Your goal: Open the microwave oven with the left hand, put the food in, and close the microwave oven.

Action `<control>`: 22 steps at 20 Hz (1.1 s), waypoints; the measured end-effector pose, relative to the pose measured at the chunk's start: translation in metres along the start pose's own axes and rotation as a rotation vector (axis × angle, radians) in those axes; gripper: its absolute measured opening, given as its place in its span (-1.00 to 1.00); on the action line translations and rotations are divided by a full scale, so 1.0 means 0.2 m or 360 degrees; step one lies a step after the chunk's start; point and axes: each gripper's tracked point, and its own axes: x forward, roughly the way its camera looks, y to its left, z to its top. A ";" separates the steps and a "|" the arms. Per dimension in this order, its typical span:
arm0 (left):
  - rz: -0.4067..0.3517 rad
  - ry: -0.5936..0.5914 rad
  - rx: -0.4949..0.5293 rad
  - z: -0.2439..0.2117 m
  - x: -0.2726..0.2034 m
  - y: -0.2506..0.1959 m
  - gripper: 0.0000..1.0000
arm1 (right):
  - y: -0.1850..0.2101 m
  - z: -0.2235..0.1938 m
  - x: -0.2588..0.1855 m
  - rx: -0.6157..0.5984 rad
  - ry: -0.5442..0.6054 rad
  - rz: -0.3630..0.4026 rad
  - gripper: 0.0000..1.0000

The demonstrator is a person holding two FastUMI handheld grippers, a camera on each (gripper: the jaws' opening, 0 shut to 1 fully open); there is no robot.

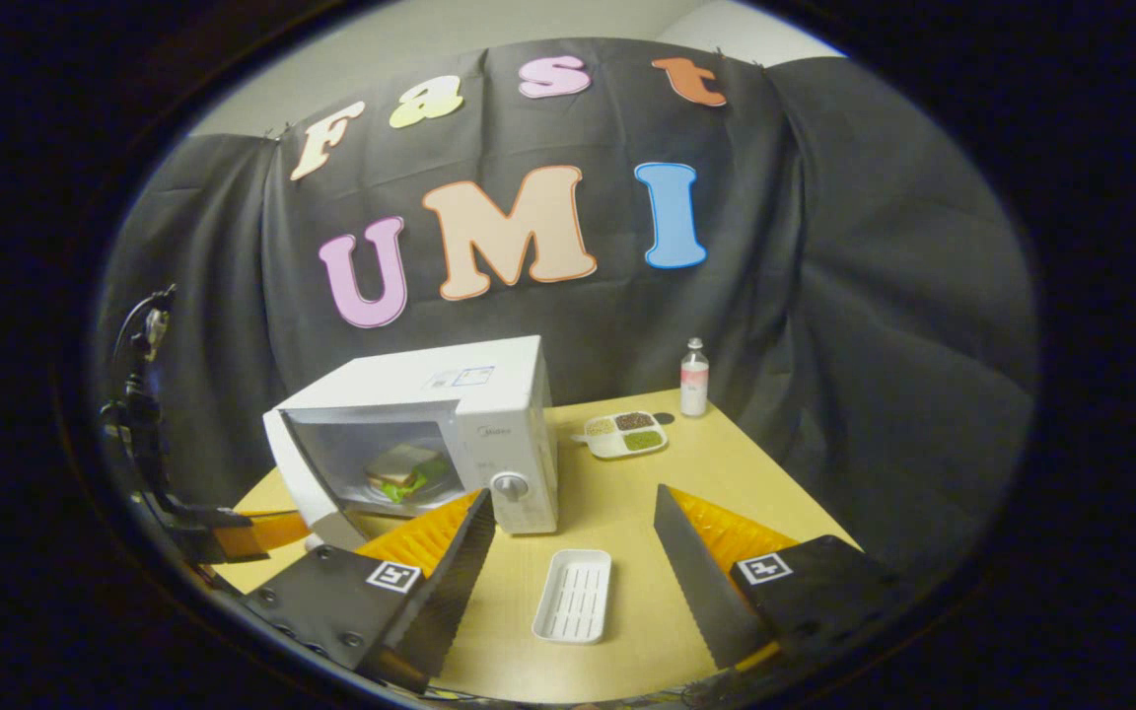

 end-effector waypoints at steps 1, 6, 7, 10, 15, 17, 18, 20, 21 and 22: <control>-0.0019 -0.0014 0.0012 0.03 0.03 -0.04 -0.99 | -0.01 0.01 0.01 0.0002 0.0002 0.0007 0.83; -0.0063 -0.0030 0.0054 0.10 0.21 -0.19 -0.99 | -0.13 0.04 0.02 0.0029 -0.0024 -0.0024 0.83; -0.0060 -0.0029 0.0063 0.11 0.24 -0.20 -0.99 | -0.15 0.03 0.02 0.0033 -0.0019 -0.0025 0.83; -0.0048 -0.0026 0.0062 0.13 0.34 -0.21 -0.95 | -0.20 0.04 0.02 0.0015 -0.0031 -0.0032 0.83; -0.0014 -0.0035 0.0005 0.17 0.45 -0.21 -0.99 | -0.25 0.05 0.00 0.0004 -0.0045 -0.0013 0.83; -0.0011 -0.0044 -0.0012 0.20 0.48 -0.23 -0.98 | -0.27 0.05 0.01 -0.0006 -0.0035 -0.0006 0.83; 0.0000 -0.0041 -0.0011 0.21 0.49 -0.23 -0.99 | -0.28 0.04 0.02 -0.0015 -0.0028 -0.0004 0.83; 0.0013 -0.0049 -0.0022 0.23 0.51 -0.22 -0.99 | -0.27 0.04 0.01 -0.0030 -0.0020 0.0006 0.83; 0.0015 -0.0053 -0.0030 0.23 0.51 -0.23 -0.99 | -0.27 0.04 0.00 -0.0043 -0.0022 0.0008 0.83; 0.0013 -0.0061 -0.0039 0.24 0.52 -0.23 -0.99 | -0.27 0.04 0.00 -0.0052 -0.0026 0.0010 0.83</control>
